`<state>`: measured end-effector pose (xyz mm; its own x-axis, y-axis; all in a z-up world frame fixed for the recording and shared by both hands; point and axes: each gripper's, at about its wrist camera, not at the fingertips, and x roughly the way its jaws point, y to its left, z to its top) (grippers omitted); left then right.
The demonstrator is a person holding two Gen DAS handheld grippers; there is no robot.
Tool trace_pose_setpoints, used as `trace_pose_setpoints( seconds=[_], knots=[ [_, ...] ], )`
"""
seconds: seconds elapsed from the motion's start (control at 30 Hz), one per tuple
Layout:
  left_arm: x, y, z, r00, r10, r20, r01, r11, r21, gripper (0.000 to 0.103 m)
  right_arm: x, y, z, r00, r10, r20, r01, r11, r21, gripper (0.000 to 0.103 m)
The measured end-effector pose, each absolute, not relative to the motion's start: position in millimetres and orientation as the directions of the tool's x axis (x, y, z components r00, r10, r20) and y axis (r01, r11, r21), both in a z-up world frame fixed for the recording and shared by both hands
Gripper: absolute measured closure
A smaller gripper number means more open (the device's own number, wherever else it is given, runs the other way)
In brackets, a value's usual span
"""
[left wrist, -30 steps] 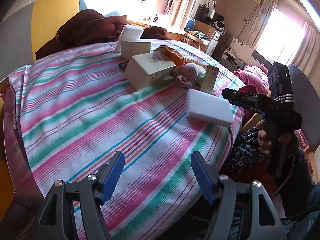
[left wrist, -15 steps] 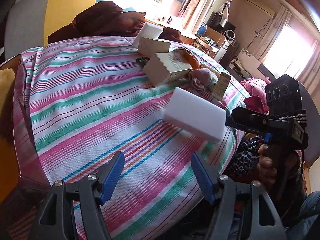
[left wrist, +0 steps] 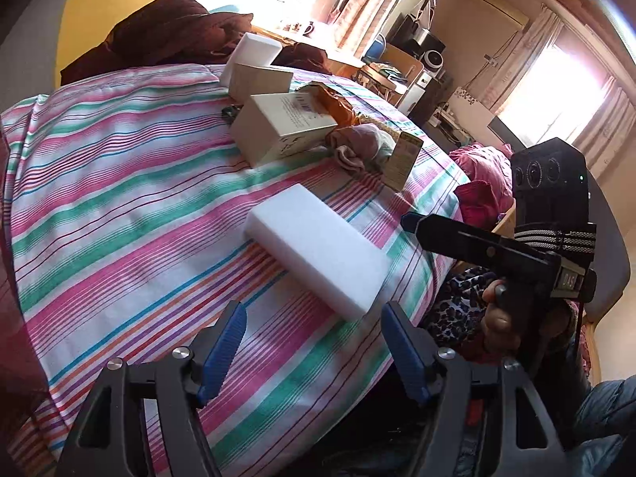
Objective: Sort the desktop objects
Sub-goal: 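Move the left gripper to the white melamine block and close on it, then grasp the small green box with the right gripper while the left lifts the white block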
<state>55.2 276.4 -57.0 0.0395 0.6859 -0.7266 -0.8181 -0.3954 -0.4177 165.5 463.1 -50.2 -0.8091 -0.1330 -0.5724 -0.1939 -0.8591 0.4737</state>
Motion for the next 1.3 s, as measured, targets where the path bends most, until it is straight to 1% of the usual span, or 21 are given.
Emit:
trace_pose_setpoints(
  seconds=[0.07,0.17,0.23,0.33,0.43,0.57,0.6,0.63,0.77,0.97,1.07,1.13,1.23,1.3],
  knots=[
    [57.0,289.2,-58.4,0.066,0.681,-0.729,-0.807,-0.394,-0.44,0.02,174.1,478.0,-48.4,-0.818,-0.075,-0.571,-0.244,-0.854,0.461,0.006],
    [59.3,308.0,-60.9,0.065,0.66,-0.748,-0.789,-0.425,-0.444,0.02,183.3,492.7,-48.8,-0.822,-0.001,-0.57,-0.302,-0.847,0.437,0.006],
    [61.3,318.2,-61.9,0.034,0.637,-0.77,-0.79,-0.455,-0.411,0.02,185.4,498.3,-50.6,-0.821,0.026,-0.571,-0.322,-0.846,0.425,0.006],
    [62.6,328.1,-62.5,0.017,0.617,-0.786,-0.795,-0.469,-0.385,0.02,187.3,506.6,-53.0,-0.832,0.025,-0.554,-0.325,-0.831,0.451,0.006],
    [60.9,334.8,-59.5,-0.004,0.613,-0.79,-0.809,-0.467,-0.358,0.02,182.1,506.9,-58.6,-0.855,-0.062,-0.516,-0.266,-0.8,0.537,0.006],
    [49.3,345.3,-58.8,-0.01,0.61,-0.792,-0.814,-0.466,-0.348,0.02,173.1,498.1,-64.4,-0.873,-0.267,-0.409,-0.1,-0.722,0.685,0.006],
    [47.0,347.0,-59.5,-0.016,0.607,-0.795,-0.815,-0.468,-0.341,0.02,170.8,496.4,-65.4,-0.87,-0.295,-0.394,-0.08,-0.706,0.704,0.006],
    [45.0,348.6,-60.2,-0.023,0.602,-0.798,-0.816,-0.472,-0.333,0.02,170.0,495.5,-64.7,-0.871,-0.293,-0.394,-0.078,-0.709,0.701,0.006],
    [49.4,349.7,-58.2,-0.042,0.592,-0.805,-0.829,-0.47,-0.303,0.02,174.5,501.2,-61.5,-0.881,-0.244,-0.405,-0.113,-0.723,0.681,0.005],
    [62.3,356.6,-57.8,-0.165,0.515,-0.841,-0.821,-0.544,-0.172,0.02,183.0,512.8,-64.0,-0.887,-0.155,-0.436,-0.187,-0.741,0.645,0.005],
    [64.5,361.8,-65.6,-0.163,0.486,-0.859,-0.821,-0.549,-0.155,0.02,185.6,516.8,-64.5,-0.884,-0.105,-0.455,-0.225,-0.758,0.612,0.004],
    [63.2,362.1,-68.5,-0.171,0.478,-0.861,-0.819,-0.555,-0.146,0.02,185.9,517.4,-62.6,-0.879,-0.045,-0.475,-0.262,-0.786,0.561,0.003],
    [58.7,359.5,-69.4,-0.18,0.485,-0.856,-0.816,-0.559,-0.146,0.02,184.2,516.6,-57.5,-0.862,0.081,-0.5,-0.332,-0.836,0.436,0.003],
    [55.8,357.8,-69.9,-0.186,0.49,-0.852,-0.814,-0.562,-0.146,0.02,181.8,518.0,-53.7,-0.847,0.178,-0.501,-0.385,-0.855,0.347,0.003]
  ],
)
